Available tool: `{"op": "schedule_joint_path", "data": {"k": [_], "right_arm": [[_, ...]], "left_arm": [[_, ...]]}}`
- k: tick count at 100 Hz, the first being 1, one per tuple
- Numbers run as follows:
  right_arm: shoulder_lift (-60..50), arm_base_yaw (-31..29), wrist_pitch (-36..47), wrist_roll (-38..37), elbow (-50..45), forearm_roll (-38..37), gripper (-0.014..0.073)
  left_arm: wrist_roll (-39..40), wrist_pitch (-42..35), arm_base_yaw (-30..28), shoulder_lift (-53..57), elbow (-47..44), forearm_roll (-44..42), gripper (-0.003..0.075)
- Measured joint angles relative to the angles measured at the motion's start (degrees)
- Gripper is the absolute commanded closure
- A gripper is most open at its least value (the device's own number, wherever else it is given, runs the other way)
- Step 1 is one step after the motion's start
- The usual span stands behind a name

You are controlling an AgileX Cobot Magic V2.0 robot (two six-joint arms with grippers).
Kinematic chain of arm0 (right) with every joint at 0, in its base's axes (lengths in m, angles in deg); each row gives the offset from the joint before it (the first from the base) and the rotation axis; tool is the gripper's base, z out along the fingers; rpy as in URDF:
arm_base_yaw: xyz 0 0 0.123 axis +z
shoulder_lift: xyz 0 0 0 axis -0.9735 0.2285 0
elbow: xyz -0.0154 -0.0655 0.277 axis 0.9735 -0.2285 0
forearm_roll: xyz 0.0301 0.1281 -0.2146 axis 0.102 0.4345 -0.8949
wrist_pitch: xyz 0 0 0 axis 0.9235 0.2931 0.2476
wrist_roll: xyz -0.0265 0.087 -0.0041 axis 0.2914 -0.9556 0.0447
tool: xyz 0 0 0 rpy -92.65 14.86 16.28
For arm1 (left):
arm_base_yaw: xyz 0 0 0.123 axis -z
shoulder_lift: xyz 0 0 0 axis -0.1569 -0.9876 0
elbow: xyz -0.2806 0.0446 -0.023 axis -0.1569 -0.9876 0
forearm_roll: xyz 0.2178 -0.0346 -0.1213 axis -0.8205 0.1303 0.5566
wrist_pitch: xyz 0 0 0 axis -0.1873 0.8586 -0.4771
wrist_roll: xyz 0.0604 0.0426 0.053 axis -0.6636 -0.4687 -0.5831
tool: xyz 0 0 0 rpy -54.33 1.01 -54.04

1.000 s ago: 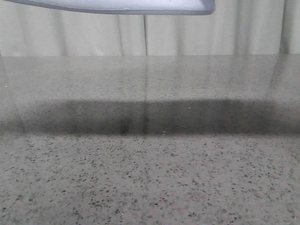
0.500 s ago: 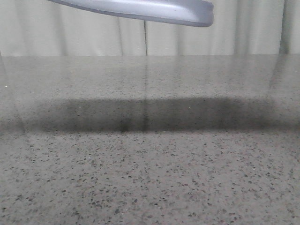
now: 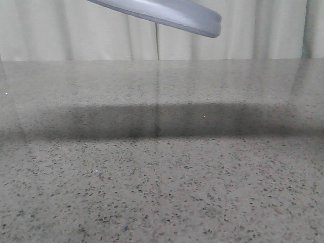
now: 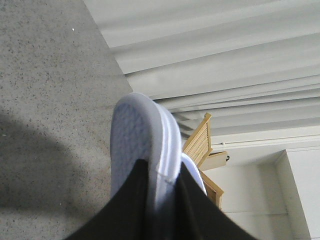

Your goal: Insert blue slippers together front up

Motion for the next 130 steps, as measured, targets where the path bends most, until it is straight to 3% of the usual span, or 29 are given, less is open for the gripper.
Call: {"op": "schedule_joint_path", "data": {"k": [49,90,104,123,130], "right_arm": [[8.33,-0.37,-6.67,14.36,0.0,11.4,0.0701],[9.0,-0.48,-6.05,25.43,0.0,11.99,0.0684],[9.0,-0.48,-5.49,27.53,0.0,9.86,0.0526],[9.0,-0.03,-3.13,29.95,0.0,6.47,0.0164],[8.88,0.19,-0.81,30.52,0.0,5.11,0.009]], "left_arm": [[-0.15,0.25,-0.34,0.0,0.0,1.3,0.0701],[-1.62,0.15,-0.34,0.25,0.0,1.5,0.0704],[-1.66,0.38,-0.34,0.25,0.0,1.5,0.0704],[-1.66,0.51,-0.34,0.25,-0.05,1.22,0.0704],[-1.66,1.65,-0.34,0.25,-0.13,0.73,0.0704]]}}
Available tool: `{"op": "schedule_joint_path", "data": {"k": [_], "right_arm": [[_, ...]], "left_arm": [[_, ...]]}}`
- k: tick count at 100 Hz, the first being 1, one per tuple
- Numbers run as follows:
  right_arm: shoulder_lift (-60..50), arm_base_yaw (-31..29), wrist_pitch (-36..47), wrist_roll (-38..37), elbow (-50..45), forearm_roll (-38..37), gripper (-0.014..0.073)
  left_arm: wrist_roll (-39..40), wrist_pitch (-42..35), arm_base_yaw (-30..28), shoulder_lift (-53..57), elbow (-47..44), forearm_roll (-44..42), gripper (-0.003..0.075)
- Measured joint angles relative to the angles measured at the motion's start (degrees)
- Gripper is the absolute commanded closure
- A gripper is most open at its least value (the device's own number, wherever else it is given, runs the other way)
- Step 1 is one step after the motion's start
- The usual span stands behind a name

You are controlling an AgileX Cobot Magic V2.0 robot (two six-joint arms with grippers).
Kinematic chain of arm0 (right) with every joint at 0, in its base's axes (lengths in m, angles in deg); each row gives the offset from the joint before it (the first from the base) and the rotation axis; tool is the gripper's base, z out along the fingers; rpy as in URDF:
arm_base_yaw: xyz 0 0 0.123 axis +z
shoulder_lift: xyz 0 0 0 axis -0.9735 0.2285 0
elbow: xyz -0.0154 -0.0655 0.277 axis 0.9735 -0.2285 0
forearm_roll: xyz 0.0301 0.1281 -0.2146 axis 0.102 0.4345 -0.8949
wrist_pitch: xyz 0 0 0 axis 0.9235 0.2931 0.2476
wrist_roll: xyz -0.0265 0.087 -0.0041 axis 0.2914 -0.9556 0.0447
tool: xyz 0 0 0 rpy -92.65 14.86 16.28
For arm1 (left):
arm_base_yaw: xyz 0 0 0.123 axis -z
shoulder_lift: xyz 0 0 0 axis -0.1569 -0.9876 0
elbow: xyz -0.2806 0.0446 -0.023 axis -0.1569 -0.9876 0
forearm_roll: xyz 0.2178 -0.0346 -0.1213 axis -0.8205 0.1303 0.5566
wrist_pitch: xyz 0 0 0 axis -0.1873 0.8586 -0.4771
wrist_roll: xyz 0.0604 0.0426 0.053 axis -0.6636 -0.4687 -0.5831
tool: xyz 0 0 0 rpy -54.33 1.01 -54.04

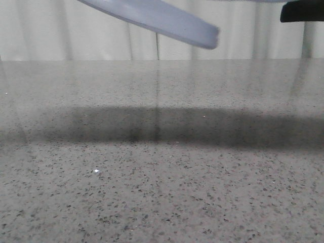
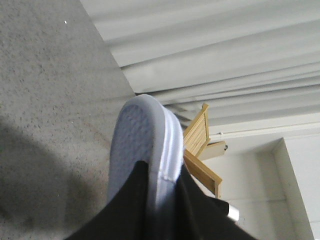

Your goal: Insert blue slippers together front up

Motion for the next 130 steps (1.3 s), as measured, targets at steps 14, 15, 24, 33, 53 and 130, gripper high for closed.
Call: {"op": "schedule_joint_path", "data": {"k": [14,15,24,33,53,130], "right_arm": [[-2.08,0.0,6.56,0.41,0.03,-1.95,0.0071],[-2.25,0.0,6.85,0.41,0.03,-2.14,0.0071],[-4.97,0.1,11.38,0.54,0.03,-3.48,0.0071],[-8.27,0.1,16.12,0.57,0.03,-4.58,0.0071],[-15.17,0.1,24.58,1.0,0.03,-5.01,0.0073],[-17.75,0.1,25.08,1.25,0.03,-6.33,0.0073]], "left_arm": [[0.0,0.54,0.33,0.0,-0.04,-0.33,0.0704],[0.0,0.54,0.33,0.0,-0.04,-0.33,0.0704],[0.0,0.06,0.33,0.0,-0.04,-0.33,0.0704],[0.0,-0.73,0.33,0.0,-0.04,-0.62,0.0704],[0.0,-2.18,0.33,-1.25,-0.04,-1.44,0.0704],[-3.97,-3.85,0.33,-13.45,-6.82,-2.27,0.0704]]}}
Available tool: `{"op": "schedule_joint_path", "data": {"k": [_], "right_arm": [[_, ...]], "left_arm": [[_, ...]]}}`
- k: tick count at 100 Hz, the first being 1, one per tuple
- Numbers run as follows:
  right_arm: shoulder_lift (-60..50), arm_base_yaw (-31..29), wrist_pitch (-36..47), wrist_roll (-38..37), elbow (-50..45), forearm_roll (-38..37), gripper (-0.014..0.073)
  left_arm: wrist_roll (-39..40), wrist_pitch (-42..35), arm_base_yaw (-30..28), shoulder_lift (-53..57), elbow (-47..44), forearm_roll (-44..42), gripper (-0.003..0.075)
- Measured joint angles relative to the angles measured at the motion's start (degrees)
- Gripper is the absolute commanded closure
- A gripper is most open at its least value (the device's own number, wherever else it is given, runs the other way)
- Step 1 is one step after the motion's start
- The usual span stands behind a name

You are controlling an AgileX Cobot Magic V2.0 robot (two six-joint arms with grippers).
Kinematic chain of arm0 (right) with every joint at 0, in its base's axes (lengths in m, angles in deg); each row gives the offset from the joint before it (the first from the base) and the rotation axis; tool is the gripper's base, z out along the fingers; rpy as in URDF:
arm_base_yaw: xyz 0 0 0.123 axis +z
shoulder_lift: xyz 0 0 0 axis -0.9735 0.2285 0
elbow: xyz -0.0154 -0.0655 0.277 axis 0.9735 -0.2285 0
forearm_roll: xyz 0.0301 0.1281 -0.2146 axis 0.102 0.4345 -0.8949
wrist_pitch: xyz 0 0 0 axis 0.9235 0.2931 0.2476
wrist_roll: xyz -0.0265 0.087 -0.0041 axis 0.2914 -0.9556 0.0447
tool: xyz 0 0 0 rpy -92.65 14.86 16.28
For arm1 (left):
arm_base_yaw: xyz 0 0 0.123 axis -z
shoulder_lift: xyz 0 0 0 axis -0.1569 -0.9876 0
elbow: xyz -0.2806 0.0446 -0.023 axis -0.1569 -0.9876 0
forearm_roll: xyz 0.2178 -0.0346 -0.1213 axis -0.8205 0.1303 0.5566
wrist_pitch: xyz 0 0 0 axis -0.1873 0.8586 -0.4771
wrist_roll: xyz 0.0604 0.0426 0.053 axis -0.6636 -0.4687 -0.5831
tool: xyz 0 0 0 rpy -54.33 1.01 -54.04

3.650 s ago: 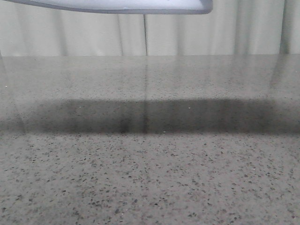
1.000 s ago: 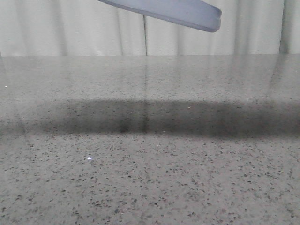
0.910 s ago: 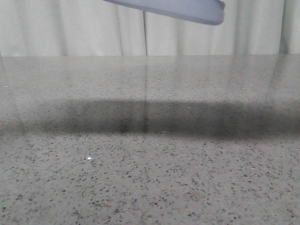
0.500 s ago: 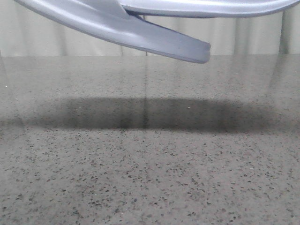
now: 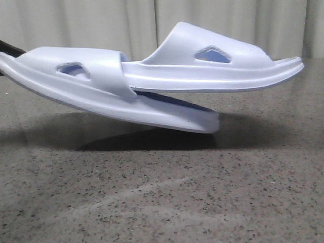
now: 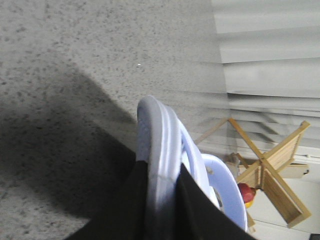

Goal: Insert blue slippers together front up
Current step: 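Lower the nested slippers onto the table and open both grippers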

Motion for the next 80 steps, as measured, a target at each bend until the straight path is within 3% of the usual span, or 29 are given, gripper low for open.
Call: {"op": "schedule_joint_path", "data": {"k": [39,49,68,80], "right_arm": [[0.0,0.0,-2.08,0.1,0.0,0.0,0.0073],[0.0,0.0,-2.2,0.1,0.0,-0.1,0.0073],[0.0,0.0,-2.2,0.1,0.0,-0.1,0.0073],[0.0,0.0,-2.28,0.1,0.0,-0.1,0.0073]], "left_arm": [[-5.38,-0.38,0.0,-0.03,-0.36,0.0,0.0689],[-6.53,-0.38,0.0,-0.03,-0.36,0.0,0.0611],[-8.76,-0.64,0.0,-0.03,-0.36,0.0,0.0377],[-11.35,-1.86,0.0,-0.03,-0.36,0.0,0.0302]]}}
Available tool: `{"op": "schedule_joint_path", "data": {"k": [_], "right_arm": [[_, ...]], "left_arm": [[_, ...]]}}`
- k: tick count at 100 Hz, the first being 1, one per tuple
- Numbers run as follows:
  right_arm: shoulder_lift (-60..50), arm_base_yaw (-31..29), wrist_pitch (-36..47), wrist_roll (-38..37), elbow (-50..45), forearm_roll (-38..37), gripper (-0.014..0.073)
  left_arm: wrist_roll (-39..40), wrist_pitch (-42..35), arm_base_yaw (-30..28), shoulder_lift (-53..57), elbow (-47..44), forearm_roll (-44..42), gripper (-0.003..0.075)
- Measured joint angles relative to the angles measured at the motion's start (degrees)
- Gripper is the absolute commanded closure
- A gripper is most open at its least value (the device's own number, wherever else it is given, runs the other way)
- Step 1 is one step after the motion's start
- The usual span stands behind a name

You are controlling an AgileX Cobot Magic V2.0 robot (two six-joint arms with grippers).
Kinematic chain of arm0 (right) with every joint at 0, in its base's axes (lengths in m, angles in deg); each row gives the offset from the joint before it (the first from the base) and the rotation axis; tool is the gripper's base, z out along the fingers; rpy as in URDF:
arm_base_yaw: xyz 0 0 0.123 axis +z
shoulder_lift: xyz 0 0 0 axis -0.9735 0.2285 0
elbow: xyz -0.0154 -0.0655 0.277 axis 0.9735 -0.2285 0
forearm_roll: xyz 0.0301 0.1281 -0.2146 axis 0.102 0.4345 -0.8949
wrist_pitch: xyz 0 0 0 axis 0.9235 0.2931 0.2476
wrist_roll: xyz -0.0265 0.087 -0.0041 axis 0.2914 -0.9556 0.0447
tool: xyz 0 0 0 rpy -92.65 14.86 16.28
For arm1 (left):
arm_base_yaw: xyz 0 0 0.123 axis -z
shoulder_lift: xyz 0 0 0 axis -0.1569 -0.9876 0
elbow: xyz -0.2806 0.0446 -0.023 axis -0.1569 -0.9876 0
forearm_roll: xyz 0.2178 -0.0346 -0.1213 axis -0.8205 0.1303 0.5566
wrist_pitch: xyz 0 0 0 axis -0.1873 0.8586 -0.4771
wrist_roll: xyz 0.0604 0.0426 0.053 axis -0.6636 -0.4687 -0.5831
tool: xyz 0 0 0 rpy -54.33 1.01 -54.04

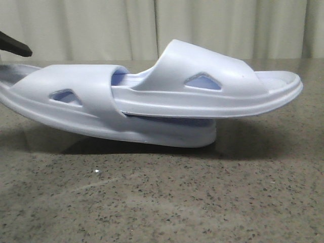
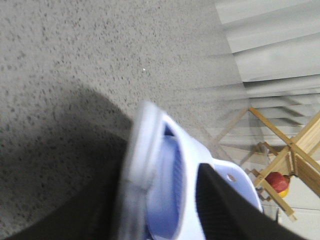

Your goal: Insert blue slippers together front up

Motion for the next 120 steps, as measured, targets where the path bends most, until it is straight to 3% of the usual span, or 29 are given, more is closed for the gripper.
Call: {"op": "schedule_joint_path", "data": {"k": [28,62,80,96,120], "right_arm": [[0.0,0.0,0.0,0.0,0.0,-0.08,0.0073],[0.0,0.0,0.26,0.0,0.0,-1.65,0.0073],[0.0,0.0,2.12,0.0,-0.34,-7.67,0.0073],[-0.26,0.0,3.24,0.0,-2.17,-14.09,0.0073],[-7.53,0.0,4.96,0.0,-6.12,-17.89,0.0074]], "left_arm": [[-8.83,-5.36,0.0,0.0,0.0,0.0,0.0302],[-25.34,-20.24,0.0,3.02,1.63,1.06,0.0307],[-32.62,-24.91,0.0,10.56,2.99,1.29,0.0307],[-34.54,-28.63,0.0,19.32,2.99,-2.15,0.0307],[-35.06,-28.99,0.0,32.11,2.09,-8.44,0.0307]]}}
